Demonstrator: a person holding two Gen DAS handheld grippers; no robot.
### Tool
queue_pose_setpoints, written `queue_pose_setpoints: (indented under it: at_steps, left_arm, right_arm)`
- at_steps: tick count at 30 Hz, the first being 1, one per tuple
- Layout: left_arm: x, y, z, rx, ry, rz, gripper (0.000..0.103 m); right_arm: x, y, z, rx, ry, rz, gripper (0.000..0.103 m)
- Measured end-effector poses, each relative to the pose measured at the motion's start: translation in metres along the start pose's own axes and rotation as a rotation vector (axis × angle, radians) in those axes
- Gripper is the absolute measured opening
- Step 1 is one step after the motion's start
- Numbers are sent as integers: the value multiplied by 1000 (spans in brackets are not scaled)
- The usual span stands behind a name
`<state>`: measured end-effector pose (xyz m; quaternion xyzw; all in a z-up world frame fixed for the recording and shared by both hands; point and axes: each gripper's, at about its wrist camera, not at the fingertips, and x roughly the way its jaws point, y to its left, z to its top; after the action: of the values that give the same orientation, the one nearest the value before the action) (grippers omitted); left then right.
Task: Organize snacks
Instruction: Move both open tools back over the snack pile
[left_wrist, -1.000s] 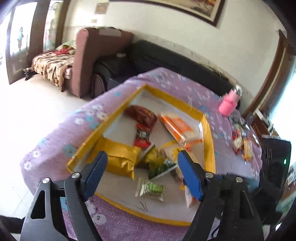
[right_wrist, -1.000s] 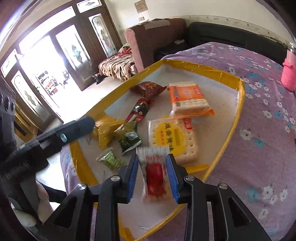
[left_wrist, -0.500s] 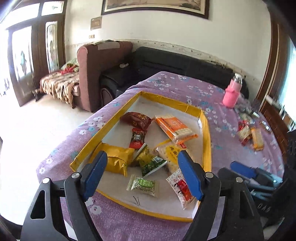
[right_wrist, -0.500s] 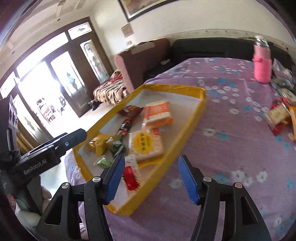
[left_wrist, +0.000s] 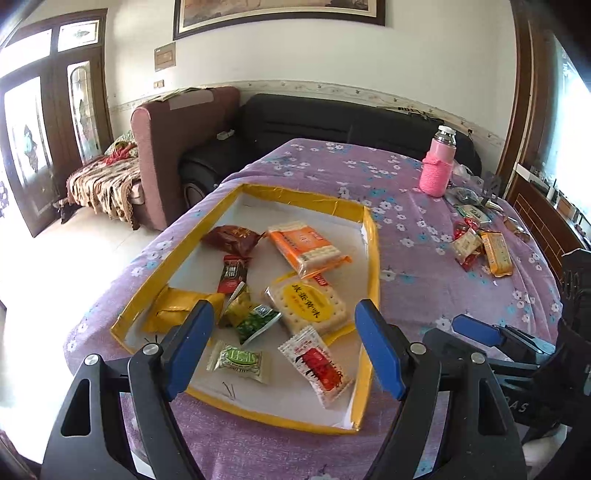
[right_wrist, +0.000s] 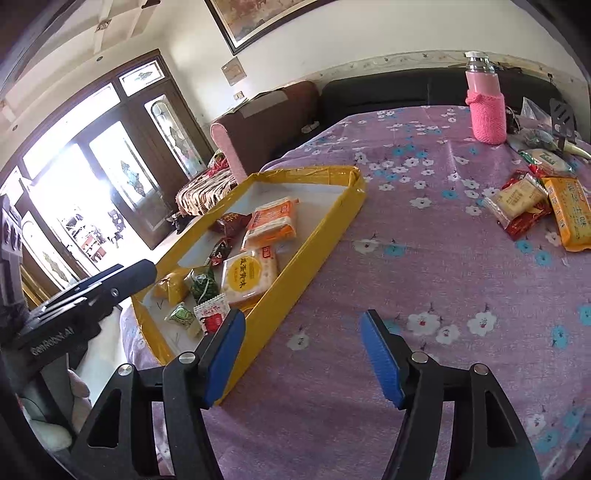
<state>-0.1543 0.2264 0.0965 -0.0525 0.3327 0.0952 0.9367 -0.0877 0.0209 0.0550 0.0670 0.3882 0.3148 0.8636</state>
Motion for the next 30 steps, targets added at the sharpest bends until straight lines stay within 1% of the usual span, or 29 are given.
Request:
queue_pose_setpoints:
  at_steps: [6,9,14,18,19,21,23,25,28,29,30]
  left_arm:
    - [3,-18,-1,27,17,-16,79]
    - [4,-30,-3,50,24,-28,79]
    - [10,-52,-5,106,59,-70,79]
    - [8,-72,0,137,55,-106,79]
    - [7,-77,3,140,57,-130,79]
    - [9,-87,9,126,86,-214,81]
    - [14,-96,16,89,126,-294,81]
    - [16,-110,21,81,141,-367,81]
    - [13,-133,20,109,135,-433,81]
    - [13,-139,17,120,139,-446,81]
    - [16,-147,13,132,160,-462,81]
  right_arm:
    - [6,-2,-4,0,20,20,68]
    - [3,-7,-5,1,16,11,68]
    - [-6,-21,-5,24,4,-15,69]
    - [-16,-35,-3,44,-7,-42,69]
    - [-20,-41,-1,49,-14,-54,69]
    - [-29,-51,1,61,-28,-77,69]
    - [-38,-61,3,74,-40,-101,70]
    - [-47,-74,4,88,-51,-130,70]
    - [-58,-95,4,116,-65,-173,71]
    - [-61,-102,3,126,-67,-188,71]
    - [-63,-109,3,136,-68,-199,71]
